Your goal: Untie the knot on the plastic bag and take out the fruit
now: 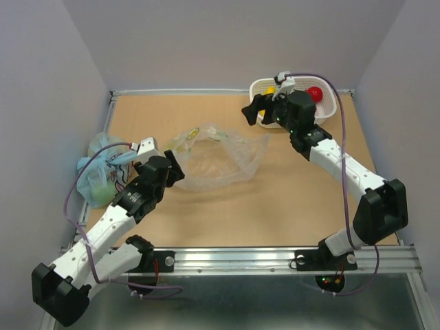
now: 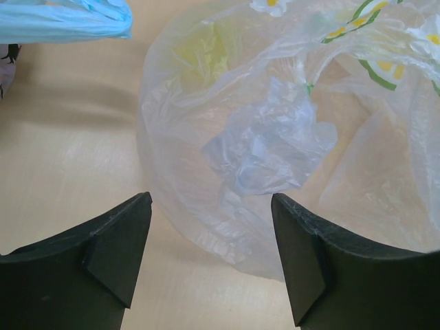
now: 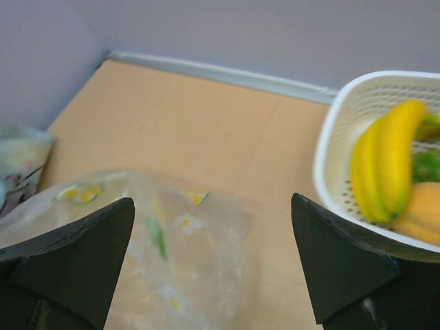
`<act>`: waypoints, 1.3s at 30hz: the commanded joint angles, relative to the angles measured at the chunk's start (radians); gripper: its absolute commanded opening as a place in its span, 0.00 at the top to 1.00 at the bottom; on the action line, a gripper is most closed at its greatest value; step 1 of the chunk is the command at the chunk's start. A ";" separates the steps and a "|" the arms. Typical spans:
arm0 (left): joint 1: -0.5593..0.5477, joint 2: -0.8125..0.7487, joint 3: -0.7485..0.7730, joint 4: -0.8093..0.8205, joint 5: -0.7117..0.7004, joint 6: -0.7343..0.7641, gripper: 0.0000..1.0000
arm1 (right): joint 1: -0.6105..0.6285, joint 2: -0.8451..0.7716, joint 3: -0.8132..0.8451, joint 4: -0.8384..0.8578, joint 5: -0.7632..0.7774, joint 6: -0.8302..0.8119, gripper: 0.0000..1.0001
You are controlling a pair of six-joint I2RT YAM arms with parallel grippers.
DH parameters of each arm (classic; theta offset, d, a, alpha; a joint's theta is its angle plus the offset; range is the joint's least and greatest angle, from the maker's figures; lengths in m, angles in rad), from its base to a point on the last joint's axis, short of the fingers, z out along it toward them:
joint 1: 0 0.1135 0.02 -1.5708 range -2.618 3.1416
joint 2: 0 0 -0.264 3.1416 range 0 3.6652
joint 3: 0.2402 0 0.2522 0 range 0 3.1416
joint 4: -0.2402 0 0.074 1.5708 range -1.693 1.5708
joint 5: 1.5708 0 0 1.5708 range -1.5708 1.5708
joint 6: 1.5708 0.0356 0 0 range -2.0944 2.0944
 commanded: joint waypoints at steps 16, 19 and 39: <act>0.007 0.186 0.216 -0.026 -0.056 0.296 0.01 | 0.202 -0.098 -0.176 -0.002 -0.232 -0.060 0.00; 0.019 0.234 0.233 -0.016 -0.028 0.342 0.01 | 0.203 -0.099 -0.188 -0.008 -0.260 -0.067 0.00; 0.171 0.456 0.131 0.104 0.035 0.186 0.02 | 0.248 -0.085 -0.307 -0.016 -0.300 -0.084 0.00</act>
